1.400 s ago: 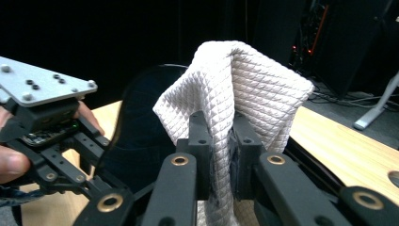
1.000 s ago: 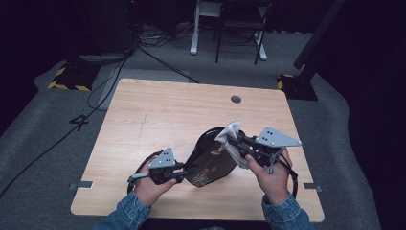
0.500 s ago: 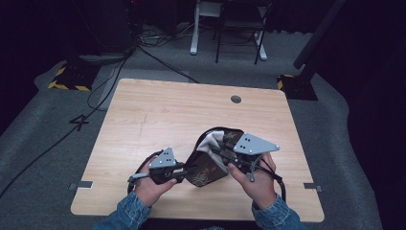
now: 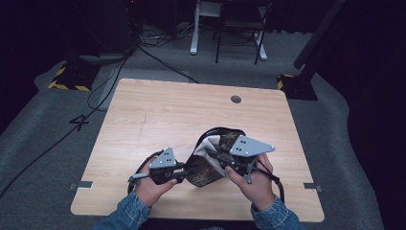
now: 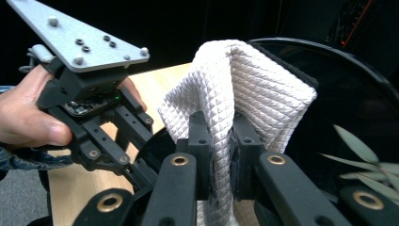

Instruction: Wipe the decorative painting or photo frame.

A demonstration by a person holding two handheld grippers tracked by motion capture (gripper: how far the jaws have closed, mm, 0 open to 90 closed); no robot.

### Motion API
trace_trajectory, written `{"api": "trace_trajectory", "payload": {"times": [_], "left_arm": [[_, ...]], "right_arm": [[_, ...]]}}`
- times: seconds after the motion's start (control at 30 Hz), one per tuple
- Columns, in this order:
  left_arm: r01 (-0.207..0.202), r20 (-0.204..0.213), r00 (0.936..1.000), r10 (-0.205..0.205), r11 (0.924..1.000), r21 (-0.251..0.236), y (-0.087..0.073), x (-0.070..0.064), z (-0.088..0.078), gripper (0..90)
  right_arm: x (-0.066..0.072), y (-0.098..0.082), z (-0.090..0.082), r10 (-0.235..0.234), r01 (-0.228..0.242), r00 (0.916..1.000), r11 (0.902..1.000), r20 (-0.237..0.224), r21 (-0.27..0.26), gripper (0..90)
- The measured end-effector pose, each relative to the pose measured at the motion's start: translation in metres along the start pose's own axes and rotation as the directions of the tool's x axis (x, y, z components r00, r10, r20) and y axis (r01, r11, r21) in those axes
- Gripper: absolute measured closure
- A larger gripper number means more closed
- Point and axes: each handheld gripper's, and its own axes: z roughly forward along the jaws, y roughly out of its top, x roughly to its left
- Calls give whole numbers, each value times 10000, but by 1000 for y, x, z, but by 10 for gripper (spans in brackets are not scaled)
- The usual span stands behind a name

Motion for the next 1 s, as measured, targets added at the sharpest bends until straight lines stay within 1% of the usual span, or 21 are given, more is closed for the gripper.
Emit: {"api": "trace_trajectory", "payload": {"times": [0.07,0.1,0.13,0.17,0.2,0.3,0.47,0.67,0.7,0.77,0.8,0.83,1.0], "left_arm": [[-7,-4,10000,7,10000,-8,0,0,0,792],[-7,-4,10000,7,10000,-8,0,0,0,791],[-32,-18,10000,32,10000,6,0,0,0,791],[-32,-18,10000,32,10000,6,0,0,0,791],[-35,-20,10000,35,10000,12,0,0,0,791],[-63,-37,10000,63,10000,21,0,0,0,791],[-109,-41,9999,109,9999,9,1,-1,0,789],[-122,-71,9999,122,9999,-16,1,-1,1,788],[-121,-70,9999,121,9999,-17,0,-1,1,788],[-119,-72,9999,119,9999,-20,0,-1,1,788],[-118,-82,9999,118,9999,-17,1,-1,1,788],[-143,-76,9999,143,9999,9,1,-1,1,788],[-159,-76,9998,159,9999,1,1,-1,1,788]], "right_arm": [[-5,-2,-3,163,-162,9998,9998,79,-86,821],[-5,-2,-3,163,-162,9998,9998,79,-86,821],[-11,-4,-7,311,-308,9992,9994,252,-133,821],[-11,-4,-7,311,-308,9992,9994,252,-133,821],[-16,-6,-11,430,-424,9983,9990,395,-161,821],[-22,-9,-15,573,-563,9970,9982,524,-211,821],[-36,-16,-24,905,-886,9918,9957,899,-256,821],[-44,-21,-29,1095,-1074,9872,9939,1159,-245,821],[-48,-23,-32,1221,-1201,9840,9925,1300,-231,821],[-50,-25,-34,1262,-1243,9827,9920,1359,-224,820],[-54,-27,-36,1398,-1381,9791,9902,1480,-215,820],[-55,-29,-36,1465,-1448,9775,9892,1520,-220,820],[-61,-34,-40,1643,-1648,9702,9863,1781,-126,820]]}}
